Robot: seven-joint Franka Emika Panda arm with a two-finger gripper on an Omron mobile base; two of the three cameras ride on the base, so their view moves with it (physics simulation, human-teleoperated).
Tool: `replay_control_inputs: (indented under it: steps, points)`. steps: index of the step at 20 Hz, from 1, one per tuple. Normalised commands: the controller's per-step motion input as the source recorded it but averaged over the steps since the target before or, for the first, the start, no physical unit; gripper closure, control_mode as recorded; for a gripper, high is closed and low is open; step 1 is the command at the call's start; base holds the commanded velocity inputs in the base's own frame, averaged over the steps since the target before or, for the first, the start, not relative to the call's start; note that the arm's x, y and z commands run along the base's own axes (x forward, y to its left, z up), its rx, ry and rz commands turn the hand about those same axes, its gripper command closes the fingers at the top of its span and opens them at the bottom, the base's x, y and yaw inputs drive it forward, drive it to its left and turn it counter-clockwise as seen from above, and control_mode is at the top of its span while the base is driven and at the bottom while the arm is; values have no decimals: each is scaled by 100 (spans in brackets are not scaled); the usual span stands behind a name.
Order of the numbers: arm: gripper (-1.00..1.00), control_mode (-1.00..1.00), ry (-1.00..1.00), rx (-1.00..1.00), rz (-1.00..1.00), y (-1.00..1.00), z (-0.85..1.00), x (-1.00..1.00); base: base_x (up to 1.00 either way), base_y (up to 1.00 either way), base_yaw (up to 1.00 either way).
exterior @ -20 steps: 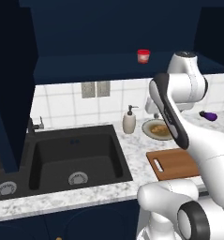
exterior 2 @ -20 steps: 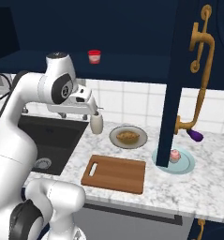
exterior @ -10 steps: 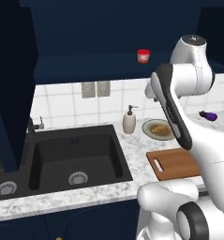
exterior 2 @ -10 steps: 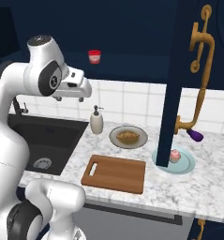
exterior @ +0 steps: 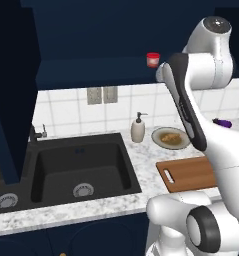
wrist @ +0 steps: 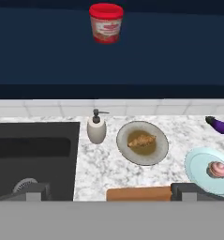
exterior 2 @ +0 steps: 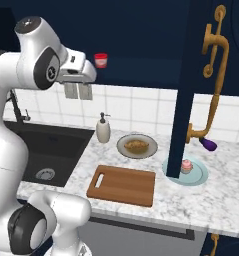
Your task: From the different types of pastries on the counter, select a croissant and place it on the cutting board. Then retrieve a jar of jam from the cabinet and place it alongside the croissant on the cutting board.
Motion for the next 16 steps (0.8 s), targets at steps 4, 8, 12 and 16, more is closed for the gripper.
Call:
replay_control_inputs:
  steps: [4, 8, 12, 16]
  points:
    - [-100, -100, -28, 0, -7, 0, 25, 20, 0, 0, 0]
    - [-100, -100, -23, 0, -3, 0, 22, 13, 0, 0, 0]
    - [-100, -100, -11, 2, 0, 0, 21, 0, 0, 0, 0]
    - [-100, -100, 4, 2, 0, 0, 4, 13, 0, 0, 0]
